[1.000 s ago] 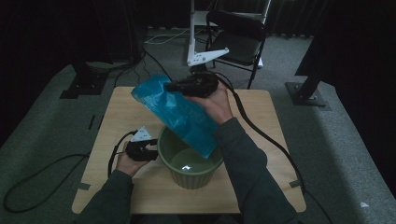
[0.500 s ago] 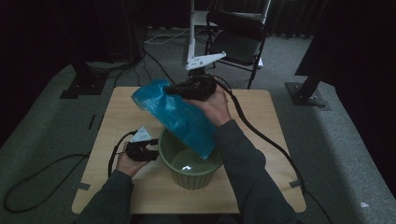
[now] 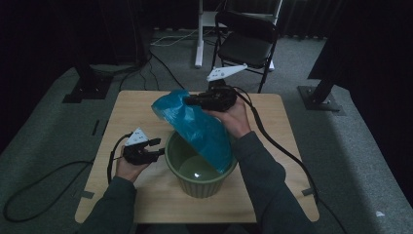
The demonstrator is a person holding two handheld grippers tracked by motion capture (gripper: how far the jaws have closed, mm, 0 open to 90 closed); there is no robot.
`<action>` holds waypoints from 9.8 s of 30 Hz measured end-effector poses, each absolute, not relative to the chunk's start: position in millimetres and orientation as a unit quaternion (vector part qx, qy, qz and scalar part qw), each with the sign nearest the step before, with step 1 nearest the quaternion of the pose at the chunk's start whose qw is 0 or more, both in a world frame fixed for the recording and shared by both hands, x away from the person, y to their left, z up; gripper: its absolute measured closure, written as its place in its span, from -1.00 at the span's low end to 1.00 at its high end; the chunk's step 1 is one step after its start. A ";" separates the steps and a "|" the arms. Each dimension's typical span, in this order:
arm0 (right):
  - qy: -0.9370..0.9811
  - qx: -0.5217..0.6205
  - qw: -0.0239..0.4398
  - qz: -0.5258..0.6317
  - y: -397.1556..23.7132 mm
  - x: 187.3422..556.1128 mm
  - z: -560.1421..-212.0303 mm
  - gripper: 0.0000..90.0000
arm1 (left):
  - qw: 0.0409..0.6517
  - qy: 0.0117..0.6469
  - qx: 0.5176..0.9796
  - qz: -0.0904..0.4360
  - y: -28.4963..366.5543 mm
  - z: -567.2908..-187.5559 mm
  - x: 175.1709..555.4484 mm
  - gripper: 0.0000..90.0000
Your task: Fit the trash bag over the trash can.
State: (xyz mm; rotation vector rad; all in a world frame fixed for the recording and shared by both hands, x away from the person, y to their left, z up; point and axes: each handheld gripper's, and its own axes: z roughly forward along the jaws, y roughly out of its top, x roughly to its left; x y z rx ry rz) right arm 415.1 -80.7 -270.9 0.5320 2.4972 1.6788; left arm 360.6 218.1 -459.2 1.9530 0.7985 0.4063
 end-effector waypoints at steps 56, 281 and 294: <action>0.827 0.174 0.098 0.525 -111.5 395.2 -287.9 0.00 | 0.509 0.306 0.750 0.291 180.6 -396.6 364.2 0.97; 0.851 0.236 0.136 0.449 -120.9 364.5 -328.6 1.00 | 0.505 0.172 0.793 0.294 146.6 -354.0 320.6 0.73; 0.841 0.204 0.113 0.487 -109.6 357.4 -324.0 0.18 | 0.503 0.173 0.795 0.292 138.5 -357.3 322.6 0.74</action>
